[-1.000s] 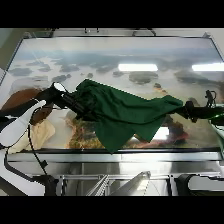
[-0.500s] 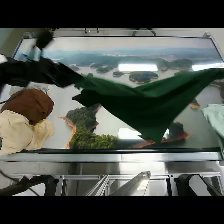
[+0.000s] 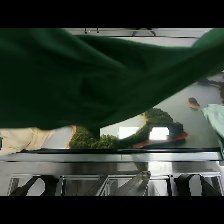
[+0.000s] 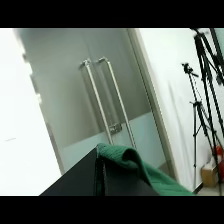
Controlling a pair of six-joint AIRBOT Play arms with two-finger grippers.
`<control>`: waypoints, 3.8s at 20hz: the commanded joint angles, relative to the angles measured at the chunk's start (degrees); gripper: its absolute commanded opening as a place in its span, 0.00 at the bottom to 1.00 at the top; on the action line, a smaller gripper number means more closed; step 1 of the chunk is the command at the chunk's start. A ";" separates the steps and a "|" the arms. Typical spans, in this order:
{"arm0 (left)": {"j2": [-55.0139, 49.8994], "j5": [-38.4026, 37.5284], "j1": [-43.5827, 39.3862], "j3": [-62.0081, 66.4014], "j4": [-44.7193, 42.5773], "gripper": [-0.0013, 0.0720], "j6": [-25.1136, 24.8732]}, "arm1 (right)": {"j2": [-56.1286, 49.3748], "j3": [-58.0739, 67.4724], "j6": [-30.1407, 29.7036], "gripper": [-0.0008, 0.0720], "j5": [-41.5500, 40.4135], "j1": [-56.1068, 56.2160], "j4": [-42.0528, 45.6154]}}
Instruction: Fold the shirts.
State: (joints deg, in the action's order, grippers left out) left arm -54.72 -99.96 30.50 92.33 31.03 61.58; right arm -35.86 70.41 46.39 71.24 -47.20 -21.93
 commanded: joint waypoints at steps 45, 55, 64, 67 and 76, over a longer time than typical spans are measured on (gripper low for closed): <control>-69.83 6.19 -21.07 23.30 -86.68 0.42 15.52 | -66.99 1.88 16.76 0.39 -7.15 22.77 61.40; -50.77 2.64 -14.40 0.42 -87.01 0.42 14.32 | -48.65 -22.77 21.99 0.33 5.79 16.87 77.09; -37.90 12.35 -7.34 -32.22 -87.03 0.42 10.82 | -42.73 -43.54 15.15 0.36 -7.76 19.87 65.02; -36.22 15.37 -7.04 -38.34 -87.10 0.42 10.82 | -42.66 -43.47 10.93 0.03 -8.04 20.20 60.13; -32.85 24.85 -11.21 -53.92 -86.97 0.42 10.95 | -41.88 -43.50 8.85 0.03 -7.15 20.28 58.69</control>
State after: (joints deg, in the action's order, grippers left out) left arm -88.29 -81.19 20.43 42.17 -55.07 72.49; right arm -77.89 26.96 56.84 63.59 -27.00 38.22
